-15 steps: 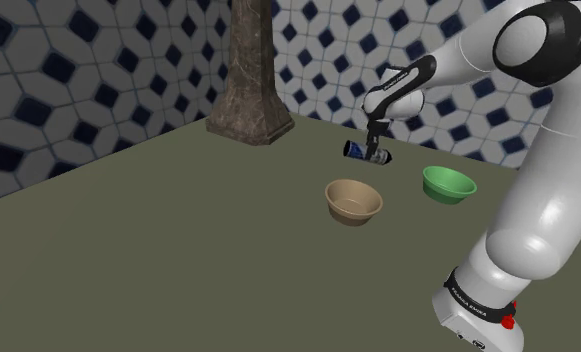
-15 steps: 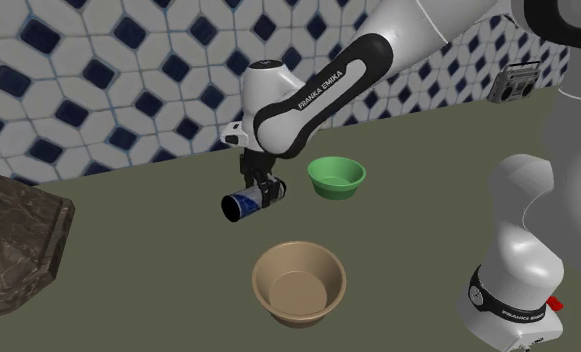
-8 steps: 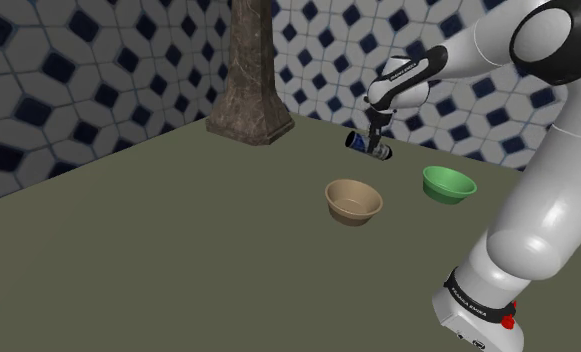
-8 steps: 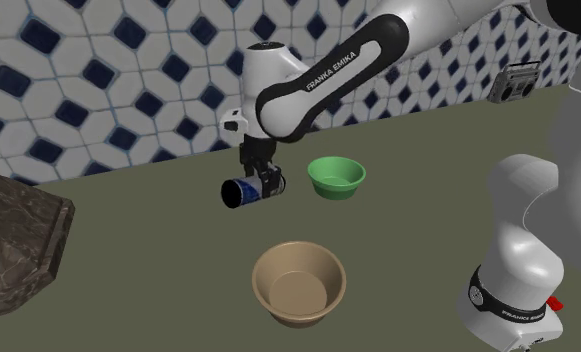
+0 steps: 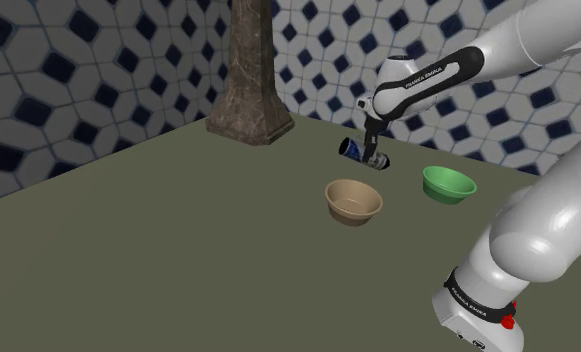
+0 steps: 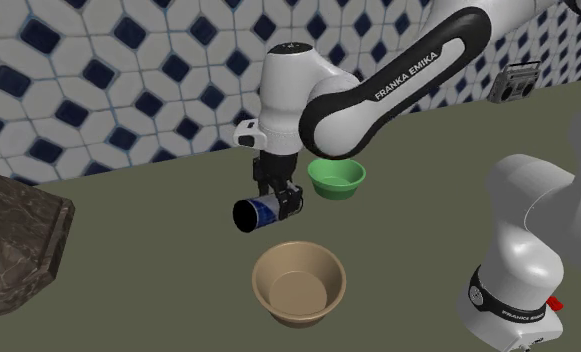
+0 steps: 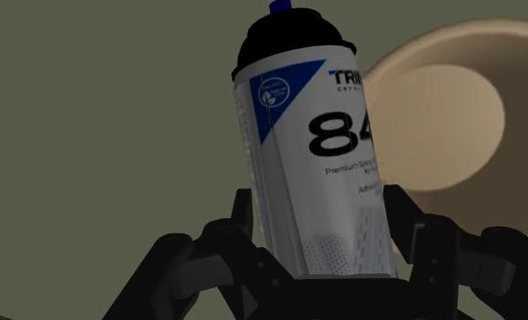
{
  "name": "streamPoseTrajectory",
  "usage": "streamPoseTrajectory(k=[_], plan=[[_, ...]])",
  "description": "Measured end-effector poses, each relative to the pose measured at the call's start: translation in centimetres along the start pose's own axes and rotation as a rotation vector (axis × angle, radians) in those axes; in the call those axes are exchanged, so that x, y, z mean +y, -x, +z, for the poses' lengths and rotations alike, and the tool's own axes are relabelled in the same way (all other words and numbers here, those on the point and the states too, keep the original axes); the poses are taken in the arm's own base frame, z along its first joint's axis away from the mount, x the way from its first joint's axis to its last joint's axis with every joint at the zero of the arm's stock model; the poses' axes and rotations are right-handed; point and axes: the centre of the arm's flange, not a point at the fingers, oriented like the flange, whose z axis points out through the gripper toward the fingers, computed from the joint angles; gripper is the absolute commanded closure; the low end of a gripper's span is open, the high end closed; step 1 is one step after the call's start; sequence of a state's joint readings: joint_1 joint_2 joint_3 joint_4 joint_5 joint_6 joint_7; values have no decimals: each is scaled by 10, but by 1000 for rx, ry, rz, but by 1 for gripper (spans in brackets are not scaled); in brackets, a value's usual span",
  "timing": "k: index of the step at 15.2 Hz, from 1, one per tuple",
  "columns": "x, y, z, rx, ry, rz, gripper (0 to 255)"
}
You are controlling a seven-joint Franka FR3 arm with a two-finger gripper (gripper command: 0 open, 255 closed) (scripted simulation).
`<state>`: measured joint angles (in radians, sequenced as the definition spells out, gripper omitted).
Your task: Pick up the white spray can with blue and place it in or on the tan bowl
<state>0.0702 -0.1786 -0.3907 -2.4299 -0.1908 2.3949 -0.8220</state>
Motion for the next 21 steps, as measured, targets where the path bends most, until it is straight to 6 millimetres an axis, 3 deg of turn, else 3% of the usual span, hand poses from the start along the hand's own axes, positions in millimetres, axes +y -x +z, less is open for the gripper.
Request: streamPoseTrajectory(k=[9, 21], plan=[[-107, -21, -12, 0, 0, 1, 255], [-121, -20, 46, -1, 0, 2, 255]])
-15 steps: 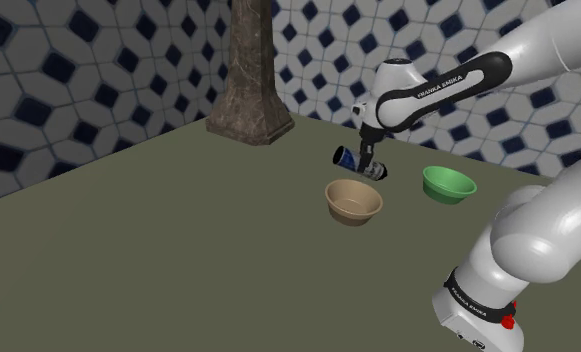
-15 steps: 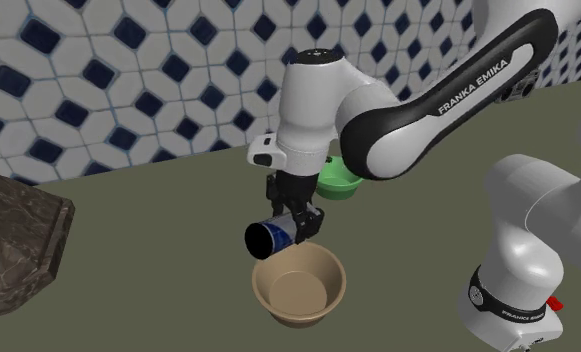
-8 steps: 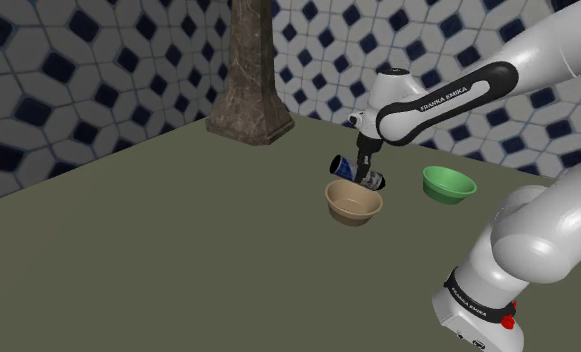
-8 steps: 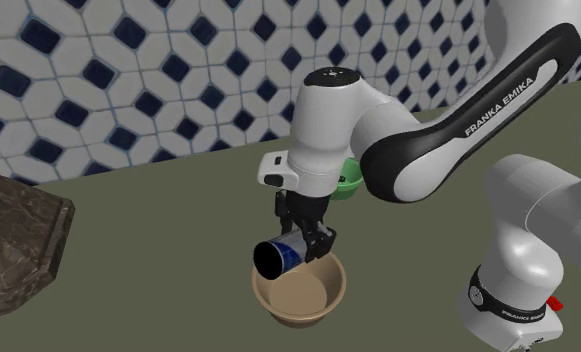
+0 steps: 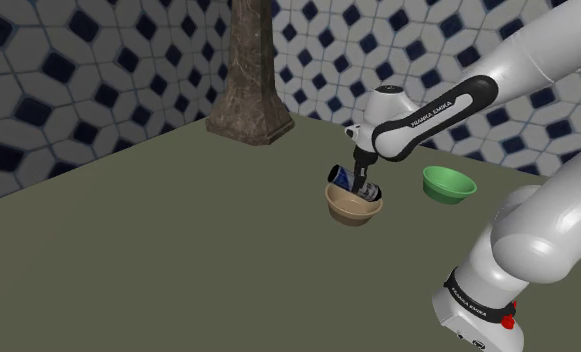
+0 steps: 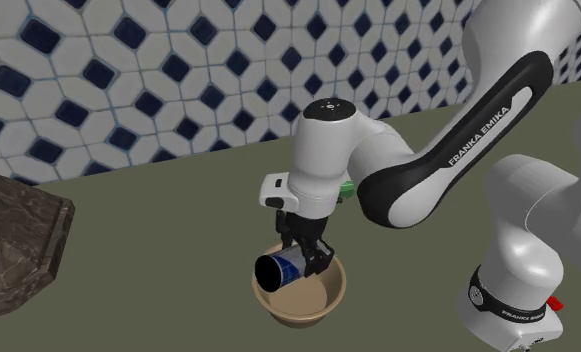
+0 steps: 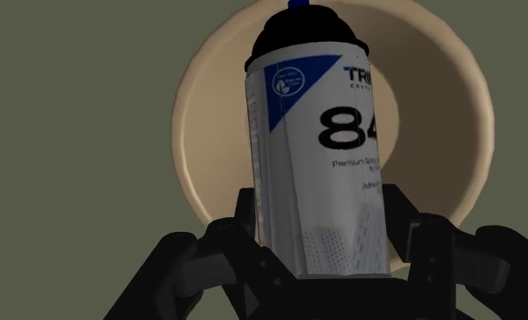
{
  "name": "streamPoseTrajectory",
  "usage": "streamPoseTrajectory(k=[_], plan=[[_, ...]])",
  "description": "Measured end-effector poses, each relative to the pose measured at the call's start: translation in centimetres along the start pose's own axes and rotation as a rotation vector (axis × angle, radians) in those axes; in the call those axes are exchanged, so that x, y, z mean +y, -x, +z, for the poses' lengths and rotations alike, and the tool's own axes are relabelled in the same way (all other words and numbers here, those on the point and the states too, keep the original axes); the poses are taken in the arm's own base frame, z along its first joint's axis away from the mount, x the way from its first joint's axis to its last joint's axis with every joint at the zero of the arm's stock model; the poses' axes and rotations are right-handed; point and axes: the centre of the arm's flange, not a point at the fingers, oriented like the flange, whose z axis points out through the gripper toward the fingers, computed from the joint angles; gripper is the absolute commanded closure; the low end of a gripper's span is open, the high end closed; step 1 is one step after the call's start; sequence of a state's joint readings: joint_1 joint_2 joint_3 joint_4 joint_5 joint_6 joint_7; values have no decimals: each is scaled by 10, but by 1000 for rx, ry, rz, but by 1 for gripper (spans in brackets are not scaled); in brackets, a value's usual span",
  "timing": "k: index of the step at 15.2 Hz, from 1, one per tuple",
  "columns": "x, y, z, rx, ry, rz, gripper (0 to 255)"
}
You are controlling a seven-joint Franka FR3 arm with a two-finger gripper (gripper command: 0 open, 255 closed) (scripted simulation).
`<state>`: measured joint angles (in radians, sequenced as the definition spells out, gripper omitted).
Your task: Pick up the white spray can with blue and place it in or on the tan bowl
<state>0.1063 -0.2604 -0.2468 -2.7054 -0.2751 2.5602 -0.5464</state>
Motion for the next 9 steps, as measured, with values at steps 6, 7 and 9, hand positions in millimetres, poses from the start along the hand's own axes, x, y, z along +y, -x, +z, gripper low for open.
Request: streamPoseTrajectory(k=[6, 7, 9], plan=[[-1, -2, 10, 9, 7, -3, 255], [-1, -2, 10, 9, 7, -3, 255], [-1, -2, 10, 10, 8, -3, 0]])
